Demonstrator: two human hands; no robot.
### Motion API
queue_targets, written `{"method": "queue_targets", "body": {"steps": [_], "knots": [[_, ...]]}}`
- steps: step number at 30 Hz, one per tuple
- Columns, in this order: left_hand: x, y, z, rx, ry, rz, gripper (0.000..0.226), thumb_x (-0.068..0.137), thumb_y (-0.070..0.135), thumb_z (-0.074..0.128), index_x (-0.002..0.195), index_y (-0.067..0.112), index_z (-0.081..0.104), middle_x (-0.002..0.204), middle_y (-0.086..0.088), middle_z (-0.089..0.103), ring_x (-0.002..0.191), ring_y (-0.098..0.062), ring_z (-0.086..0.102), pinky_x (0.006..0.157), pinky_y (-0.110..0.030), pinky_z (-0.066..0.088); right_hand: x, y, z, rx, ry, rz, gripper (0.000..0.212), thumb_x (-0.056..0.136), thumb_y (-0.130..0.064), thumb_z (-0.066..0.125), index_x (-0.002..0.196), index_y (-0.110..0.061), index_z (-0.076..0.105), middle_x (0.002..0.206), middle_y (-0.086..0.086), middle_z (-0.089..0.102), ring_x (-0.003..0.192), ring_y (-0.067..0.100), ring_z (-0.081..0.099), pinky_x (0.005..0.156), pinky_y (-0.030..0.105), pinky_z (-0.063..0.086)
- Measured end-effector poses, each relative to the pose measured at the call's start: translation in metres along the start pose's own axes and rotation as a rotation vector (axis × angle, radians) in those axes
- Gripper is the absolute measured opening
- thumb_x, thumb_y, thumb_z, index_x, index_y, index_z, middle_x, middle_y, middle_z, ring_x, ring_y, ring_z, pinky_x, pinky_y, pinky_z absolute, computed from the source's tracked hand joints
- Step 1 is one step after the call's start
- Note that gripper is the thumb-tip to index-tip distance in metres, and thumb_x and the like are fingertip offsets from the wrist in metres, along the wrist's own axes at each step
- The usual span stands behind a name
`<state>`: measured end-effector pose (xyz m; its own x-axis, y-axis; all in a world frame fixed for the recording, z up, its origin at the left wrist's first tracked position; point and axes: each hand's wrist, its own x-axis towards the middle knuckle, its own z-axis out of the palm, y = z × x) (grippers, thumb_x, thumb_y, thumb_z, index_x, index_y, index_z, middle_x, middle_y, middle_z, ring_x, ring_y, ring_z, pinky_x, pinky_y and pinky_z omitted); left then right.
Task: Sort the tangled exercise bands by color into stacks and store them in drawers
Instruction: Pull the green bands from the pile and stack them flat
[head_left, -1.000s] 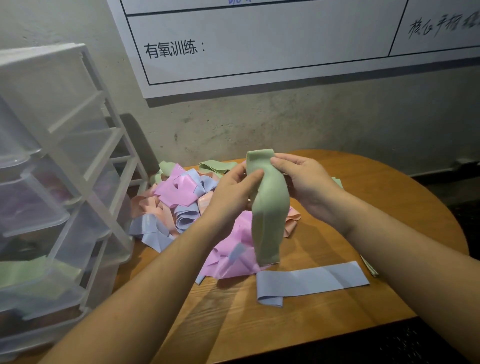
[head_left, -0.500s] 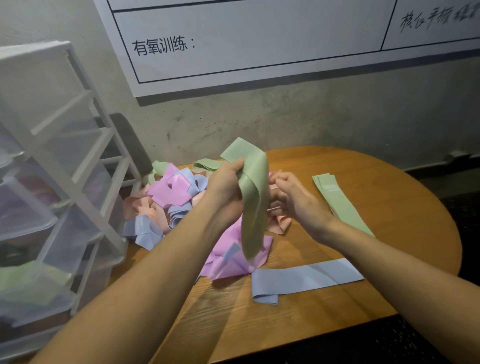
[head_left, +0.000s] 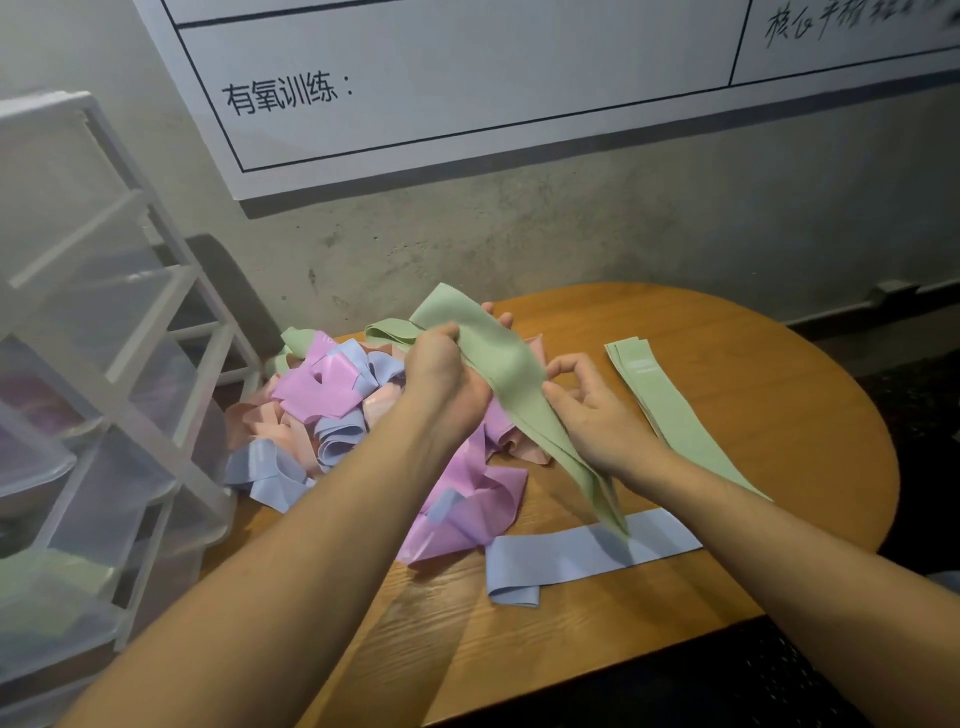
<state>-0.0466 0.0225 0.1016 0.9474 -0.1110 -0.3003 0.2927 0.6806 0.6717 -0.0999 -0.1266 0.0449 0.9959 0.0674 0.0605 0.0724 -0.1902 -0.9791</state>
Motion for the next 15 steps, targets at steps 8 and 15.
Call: {"method": "queue_targets", "body": {"steps": [8,15], "knots": [[0.029,-0.031,0.009,0.200,0.077,0.177,0.026,0.082,0.011,0.036,0.108,0.011,0.037,0.068,-0.004,0.043,0.046,-0.016,0.041,0.052,-0.026,0.042,-0.010,0.001,-0.029,0.007,0.007,0.180,0.020,0.100,-0.029,0.059,0.112,-0.013,0.063,0.055,-0.010,0.064,0.045,0.000,0.058,0.044,0.014,0.043],[0.054,-0.054,0.025,0.175,0.074,0.097,0.019,0.095,0.013,0.040,0.086,0.004,0.053,0.072,-0.009,0.051,0.051,-0.018,0.052,0.061,-0.032,0.056,-0.016,0.009,-0.064,-0.365,-0.094,0.276,0.033,0.107,-0.026,0.034,0.121,-0.012,0.059,0.090,-0.001,0.054,0.069,0.008,0.050,0.052,0.019,0.039]]}}
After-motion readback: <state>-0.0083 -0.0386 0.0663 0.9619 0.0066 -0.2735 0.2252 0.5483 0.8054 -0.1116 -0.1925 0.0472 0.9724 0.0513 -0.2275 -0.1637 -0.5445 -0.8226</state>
